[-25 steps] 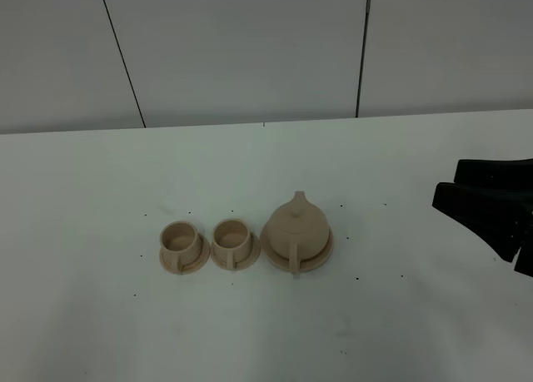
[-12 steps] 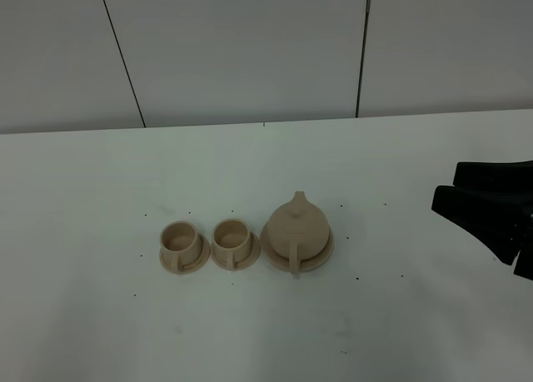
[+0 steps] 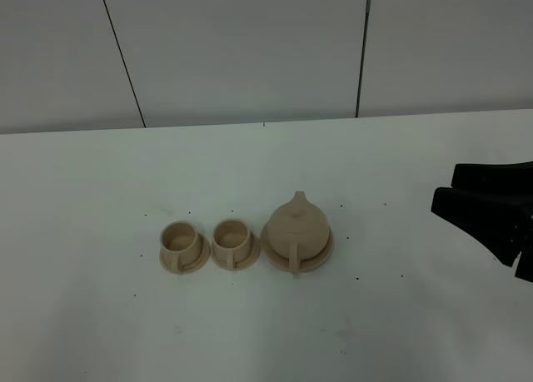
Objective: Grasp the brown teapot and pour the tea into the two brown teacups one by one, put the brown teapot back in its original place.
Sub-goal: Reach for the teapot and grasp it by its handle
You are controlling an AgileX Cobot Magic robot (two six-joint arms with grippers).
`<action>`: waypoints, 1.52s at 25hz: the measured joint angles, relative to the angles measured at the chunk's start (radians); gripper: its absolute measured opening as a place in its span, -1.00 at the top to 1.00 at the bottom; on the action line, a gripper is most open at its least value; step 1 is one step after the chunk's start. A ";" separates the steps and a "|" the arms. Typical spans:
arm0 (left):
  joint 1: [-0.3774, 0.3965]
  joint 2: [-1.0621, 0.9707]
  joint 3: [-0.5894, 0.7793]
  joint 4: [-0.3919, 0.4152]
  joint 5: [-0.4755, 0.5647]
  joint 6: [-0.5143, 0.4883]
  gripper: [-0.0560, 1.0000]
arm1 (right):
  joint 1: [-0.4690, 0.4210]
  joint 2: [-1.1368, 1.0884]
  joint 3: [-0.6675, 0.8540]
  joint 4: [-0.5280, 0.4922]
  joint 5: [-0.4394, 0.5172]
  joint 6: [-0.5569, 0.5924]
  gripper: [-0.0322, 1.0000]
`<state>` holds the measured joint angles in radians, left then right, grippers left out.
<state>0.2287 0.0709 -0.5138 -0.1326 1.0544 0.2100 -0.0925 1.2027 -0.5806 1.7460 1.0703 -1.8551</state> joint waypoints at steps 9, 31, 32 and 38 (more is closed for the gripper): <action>0.000 0.000 0.000 0.000 0.000 -0.001 0.27 | 0.000 0.000 -0.020 -0.018 -0.018 0.061 0.05; 0.000 0.000 0.000 0.000 0.000 -0.001 0.27 | 0.278 0.072 -0.234 -0.610 -0.484 0.417 0.06; 0.000 0.000 0.000 0.000 0.000 -0.001 0.27 | 0.278 0.096 -0.241 -0.647 -0.483 0.461 0.06; 0.000 0.000 0.000 0.000 0.000 -0.001 0.27 | 0.278 0.181 -0.301 -0.775 -0.491 0.652 0.06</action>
<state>0.2287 0.0709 -0.5138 -0.1326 1.0544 0.2093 0.1859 1.3839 -0.8818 0.9707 0.5794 -1.2033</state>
